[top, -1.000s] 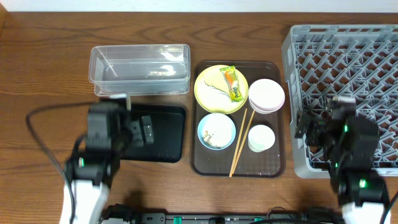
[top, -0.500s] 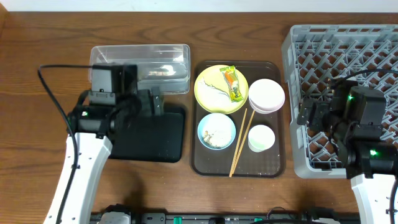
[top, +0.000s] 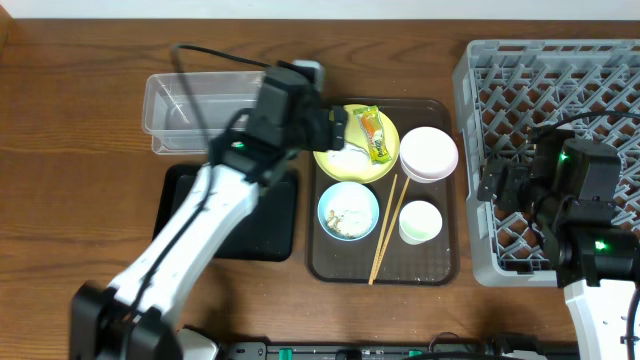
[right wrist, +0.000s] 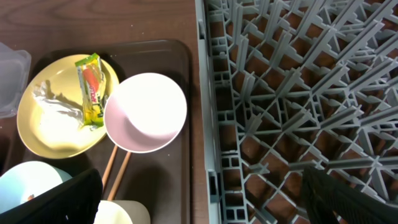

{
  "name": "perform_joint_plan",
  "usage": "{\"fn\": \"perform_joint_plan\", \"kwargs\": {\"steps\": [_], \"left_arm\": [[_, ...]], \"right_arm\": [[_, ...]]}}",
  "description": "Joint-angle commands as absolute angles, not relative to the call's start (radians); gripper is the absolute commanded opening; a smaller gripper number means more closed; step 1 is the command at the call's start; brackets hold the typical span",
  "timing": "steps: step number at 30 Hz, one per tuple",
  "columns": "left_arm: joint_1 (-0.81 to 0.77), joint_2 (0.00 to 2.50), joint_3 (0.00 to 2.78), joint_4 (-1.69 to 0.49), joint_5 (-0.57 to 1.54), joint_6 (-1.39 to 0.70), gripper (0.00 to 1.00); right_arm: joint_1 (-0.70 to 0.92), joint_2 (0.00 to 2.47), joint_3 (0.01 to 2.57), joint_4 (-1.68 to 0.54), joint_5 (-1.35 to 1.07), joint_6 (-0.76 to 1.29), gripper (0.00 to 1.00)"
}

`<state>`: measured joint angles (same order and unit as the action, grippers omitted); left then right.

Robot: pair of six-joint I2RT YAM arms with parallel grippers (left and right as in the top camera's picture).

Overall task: Sort waste into correct bins and load items into the dishwasher rack
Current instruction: 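Reach the left gripper to the yellow plate and grasp tissue and wrapper, then carry the tissue and wrapper left and drop into the clear bin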

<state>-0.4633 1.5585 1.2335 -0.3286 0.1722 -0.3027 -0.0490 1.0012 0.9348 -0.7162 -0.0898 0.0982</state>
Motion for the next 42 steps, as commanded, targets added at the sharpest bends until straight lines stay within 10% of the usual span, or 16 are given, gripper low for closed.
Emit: {"fn": "perform_joint_plan", "kwargs": {"steps": [1, 18, 24, 29, 42], "left_arm": [[-0.512, 1.652, 1.246, -0.304, 0.145, -0.414, 0.91], [-0.564, 1.988, 1.246, -0.193, 0.110, -0.436, 0.86], [-0.563, 2.020, 1.246, -0.188, 0.110, -0.435, 0.69], [-0.563, 2.009, 1.247, -0.169, 0.111, -0.435, 0.26], [-0.528, 1.769, 1.248, -0.205, 0.110, -0.347, 0.20]], "right_arm": [[-0.039, 1.000, 0.955, -0.719, -0.094, 0.088, 0.99], [-0.039, 1.002, 0.955, -0.733, -0.094, 0.089, 0.99], [-0.039, 1.002, 0.955, -0.736, -0.094, 0.089, 0.99], [-0.039, 1.002, 0.955, -0.736, -0.094, 0.089, 0.99], [-0.039, 1.002, 0.955, -0.737, -0.094, 0.088, 0.99]]}}
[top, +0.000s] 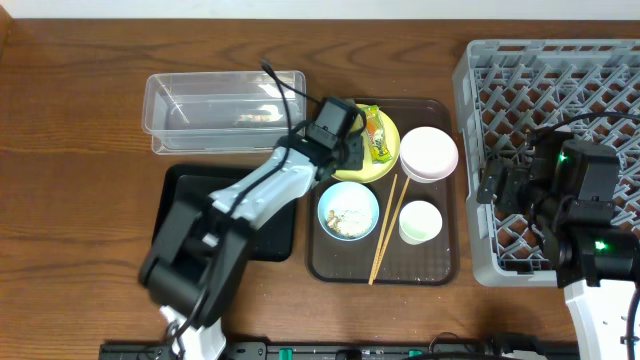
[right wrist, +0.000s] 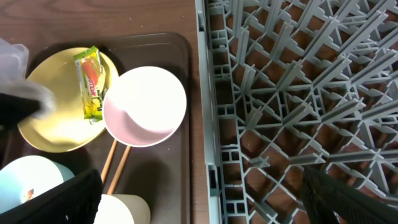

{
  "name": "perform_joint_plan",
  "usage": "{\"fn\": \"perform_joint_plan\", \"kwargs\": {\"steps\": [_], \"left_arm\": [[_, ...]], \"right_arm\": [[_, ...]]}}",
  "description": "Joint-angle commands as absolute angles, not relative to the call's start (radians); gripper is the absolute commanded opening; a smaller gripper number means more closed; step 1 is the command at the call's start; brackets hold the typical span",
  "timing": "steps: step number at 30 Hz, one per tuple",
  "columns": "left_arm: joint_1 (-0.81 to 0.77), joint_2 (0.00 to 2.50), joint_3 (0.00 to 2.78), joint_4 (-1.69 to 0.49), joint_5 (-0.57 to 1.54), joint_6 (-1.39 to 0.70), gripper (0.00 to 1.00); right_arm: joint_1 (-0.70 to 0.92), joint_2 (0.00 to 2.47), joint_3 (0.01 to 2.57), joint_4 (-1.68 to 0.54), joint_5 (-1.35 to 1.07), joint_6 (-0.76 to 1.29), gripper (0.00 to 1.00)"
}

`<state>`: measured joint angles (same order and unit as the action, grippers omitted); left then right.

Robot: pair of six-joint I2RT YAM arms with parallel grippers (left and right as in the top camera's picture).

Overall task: Sort waste into correct bins and load items into the dishwasher rack
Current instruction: 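Carry the tissue and wrapper left and drop into the clear bin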

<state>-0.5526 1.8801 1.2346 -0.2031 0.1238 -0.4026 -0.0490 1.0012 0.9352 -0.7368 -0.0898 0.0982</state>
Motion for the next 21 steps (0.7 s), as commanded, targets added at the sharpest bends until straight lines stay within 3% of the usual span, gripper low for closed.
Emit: {"fn": "perform_joint_plan", "kwargs": {"steps": [1, 9, 10, 12, 13, 21], "left_arm": [[-0.514, 1.739, 1.248, -0.215, 0.107, -0.344, 0.20], [-0.348, 1.640, 1.248, -0.315, 0.037, -0.358, 0.20], [-0.327, 1.641, 1.248, -0.322, 0.036, -0.357, 0.26], [-0.300, 1.646, 1.248, -0.334, 0.037, -0.357, 0.47], [-0.294, 1.646, 1.248, -0.341, 0.047, -0.357, 0.50], [-0.346, 1.647, 1.248, -0.284, 0.191, -0.356, 0.55]], "right_arm": [[-0.039, 1.002, 0.955, -0.737, -0.094, 0.088, 0.99], [-0.039, 1.002, 0.955, -0.737, -0.094, 0.088, 0.99], [-0.039, 1.002, 0.955, -0.737, -0.094, 0.088, 0.99], [-0.039, 1.002, 0.955, -0.737, -0.094, 0.088, 0.99], [-0.039, 1.002, 0.955, -0.737, -0.094, 0.088, 0.99], [-0.039, 1.002, 0.955, -0.737, -0.094, 0.089, 0.99]]}}
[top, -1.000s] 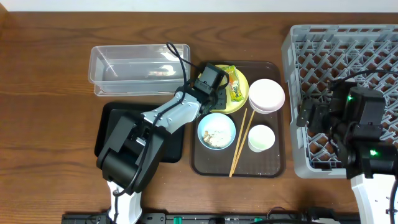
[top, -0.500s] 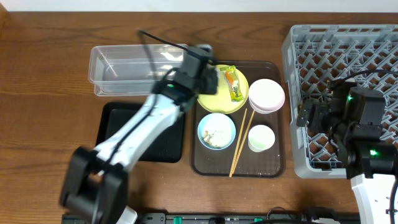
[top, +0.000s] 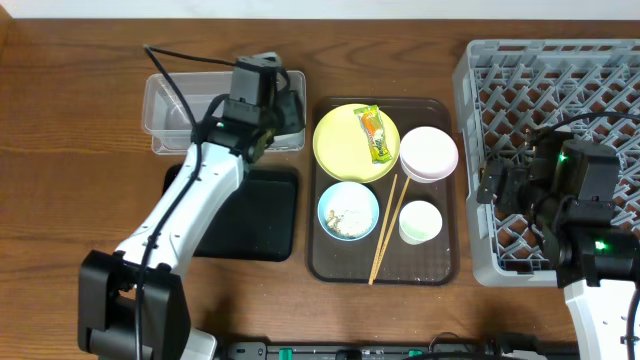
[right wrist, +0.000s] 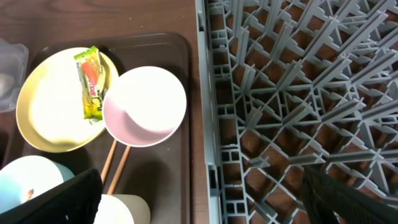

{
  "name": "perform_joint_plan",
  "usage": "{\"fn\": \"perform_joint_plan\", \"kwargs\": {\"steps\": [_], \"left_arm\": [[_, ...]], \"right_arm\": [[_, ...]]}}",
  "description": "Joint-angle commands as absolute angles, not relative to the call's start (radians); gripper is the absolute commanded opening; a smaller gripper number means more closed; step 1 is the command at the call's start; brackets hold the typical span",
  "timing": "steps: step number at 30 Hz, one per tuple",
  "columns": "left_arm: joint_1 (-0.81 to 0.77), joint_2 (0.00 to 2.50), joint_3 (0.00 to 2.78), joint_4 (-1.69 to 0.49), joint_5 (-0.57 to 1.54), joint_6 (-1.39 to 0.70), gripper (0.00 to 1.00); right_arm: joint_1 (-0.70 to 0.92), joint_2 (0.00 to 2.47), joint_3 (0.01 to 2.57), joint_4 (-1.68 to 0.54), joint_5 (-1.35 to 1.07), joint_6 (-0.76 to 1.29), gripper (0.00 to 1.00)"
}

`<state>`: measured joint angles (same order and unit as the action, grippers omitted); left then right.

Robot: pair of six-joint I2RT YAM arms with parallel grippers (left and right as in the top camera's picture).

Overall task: Sort waste into correct bins and load items into the dishwasher rack
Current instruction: 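Carry the tissue and wrapper left and drop into the clear bin, then grasp remaining wrapper on yellow plate with left gripper, drop in bin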

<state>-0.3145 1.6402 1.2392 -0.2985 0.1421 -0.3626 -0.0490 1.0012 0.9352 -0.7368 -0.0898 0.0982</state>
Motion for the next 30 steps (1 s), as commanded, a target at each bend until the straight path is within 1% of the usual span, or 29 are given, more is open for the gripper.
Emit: {"fn": "perform_joint_plan", "kwargs": {"steps": [1, 7, 17, 26, 27, 28, 30], "left_arm": [[-0.361, 1.649, 1.248, -0.275, 0.191, -0.356, 0.55], [-0.458, 1.729, 1.248, -0.199, 0.191, -0.356, 0.57], [-0.583, 1.951, 1.248, -0.015, 0.191, -0.357, 0.57], [-0.639, 2.061, 1.248, 0.039, 0.191, -0.356, 0.57], [-0.641, 2.064, 1.248, 0.042, 0.191, -0.356, 0.56], [-0.641, 2.066, 1.248, 0.044, 0.191, -0.356, 0.52], [-0.641, 2.067, 1.248, 0.043, 0.190, -0.356, 0.43]], "right_arm": [[-0.039, 1.002, 0.955, -0.737, -0.094, 0.089, 0.99], [-0.039, 1.002, 0.955, -0.738, -0.094, 0.089, 0.99], [-0.039, 1.002, 0.955, -0.739, -0.094, 0.089, 0.99], [-0.039, 1.002, 0.955, -0.745, -0.094, 0.089, 0.99], [-0.039, 1.002, 0.955, -0.745, -0.094, 0.089, 0.99], [-0.039, 1.002, 0.955, -0.745, -0.094, 0.089, 0.99], [-0.039, 1.002, 0.955, -0.745, -0.094, 0.089, 0.99]]}}
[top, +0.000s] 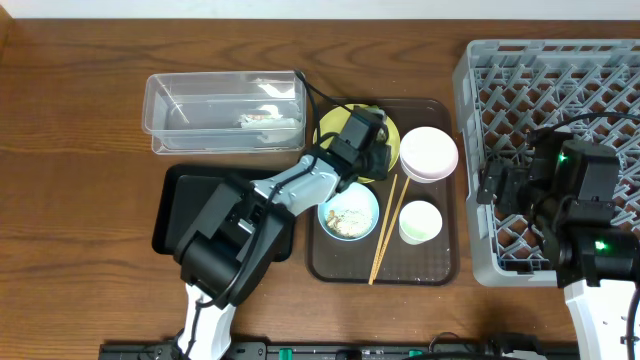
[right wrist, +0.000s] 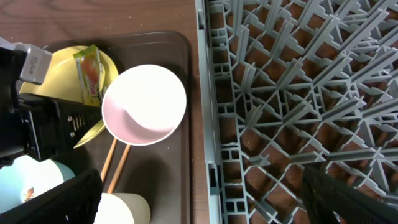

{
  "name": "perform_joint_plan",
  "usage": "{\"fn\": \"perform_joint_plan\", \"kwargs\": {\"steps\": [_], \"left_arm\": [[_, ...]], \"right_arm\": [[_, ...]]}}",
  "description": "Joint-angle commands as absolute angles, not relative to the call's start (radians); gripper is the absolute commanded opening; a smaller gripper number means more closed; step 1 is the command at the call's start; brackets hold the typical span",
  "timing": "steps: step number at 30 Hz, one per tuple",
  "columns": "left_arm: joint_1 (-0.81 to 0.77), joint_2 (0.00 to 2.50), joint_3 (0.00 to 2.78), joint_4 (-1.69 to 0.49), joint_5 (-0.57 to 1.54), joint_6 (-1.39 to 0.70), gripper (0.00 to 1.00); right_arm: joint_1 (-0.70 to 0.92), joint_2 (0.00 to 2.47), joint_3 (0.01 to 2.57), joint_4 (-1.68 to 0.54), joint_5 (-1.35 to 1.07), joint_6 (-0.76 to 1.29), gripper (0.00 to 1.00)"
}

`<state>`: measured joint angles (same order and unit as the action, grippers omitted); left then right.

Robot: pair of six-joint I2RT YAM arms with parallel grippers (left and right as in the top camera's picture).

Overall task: Sort waste into correct bins and load items into the dishwasher rack
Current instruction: 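Grasp remaining wrapper on yellow plate with left gripper, drop in bin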

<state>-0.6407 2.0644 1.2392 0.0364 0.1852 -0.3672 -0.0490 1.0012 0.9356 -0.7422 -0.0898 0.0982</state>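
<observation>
My left gripper (top: 370,140) hangs low over the yellow plate (top: 335,128) on the brown tray (top: 440,265), hiding most of the plate; its jaws are not visible. In the right wrist view a green and orange snack wrapper (right wrist: 90,79) lies on that plate right beside the left gripper's black body. A crumpled white tissue (top: 268,120) lies in the clear bin (top: 200,100). My right gripper (right wrist: 205,199) is open over the left edge of the grey dishwasher rack (top: 560,90), holding nothing.
On the tray are a pink bowl (top: 429,153), a blue bowl with food scraps (top: 348,212), a white cup (top: 419,222) and wooden chopsticks (top: 385,232). A black bin (top: 180,205) sits left of the tray, below the clear bin.
My left gripper has moved from the clear bin's right end back over the yellow plate, by the wrapper. The tissue now lies loose in the clear bin. The right arm has not moved.
My left gripper was above the yellow plate, which held a crumpled tissue and the wrapper. Then it was down on the tissue. Then the plate was without the tissue and the gripper was over the clear bin. Now the tissue lies in that bin.
</observation>
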Motion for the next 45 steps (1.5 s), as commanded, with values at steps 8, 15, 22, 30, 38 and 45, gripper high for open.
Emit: {"fn": "perform_joint_plan", "kwargs": {"steps": [8, 15, 22, 30, 38, 45], "left_arm": [[-0.629, 2.058, 1.248, 0.034, 0.190, -0.356, 0.06], [-0.559, 1.923, 1.248, -0.072, 0.191, -0.356, 0.06], [-0.400, 1.696, 1.248, -0.226, 0.189, -0.356, 0.06], [-0.219, 1.656, 1.248, -0.385, 0.115, -0.402, 0.06], [-0.189, 1.632, 1.248, -0.400, 0.141, -0.402, 0.49], [-0.292, 1.538, 1.248, -0.461, 0.228, -0.376, 0.53]], "right_arm": [[-0.039, 1.002, 0.955, -0.752, -0.094, 0.089, 0.99], [-0.039, 1.002, 0.955, -0.753, -0.094, 0.088, 0.99], [-0.039, 1.002, 0.955, -0.752, -0.094, 0.088, 0.99], [-0.039, 1.002, 0.955, -0.752, -0.094, 0.089, 0.99], [-0.039, 1.002, 0.955, -0.752, -0.094, 0.089, 0.99], [-0.039, 1.002, 0.955, -0.752, -0.094, 0.089, 0.99]]}}
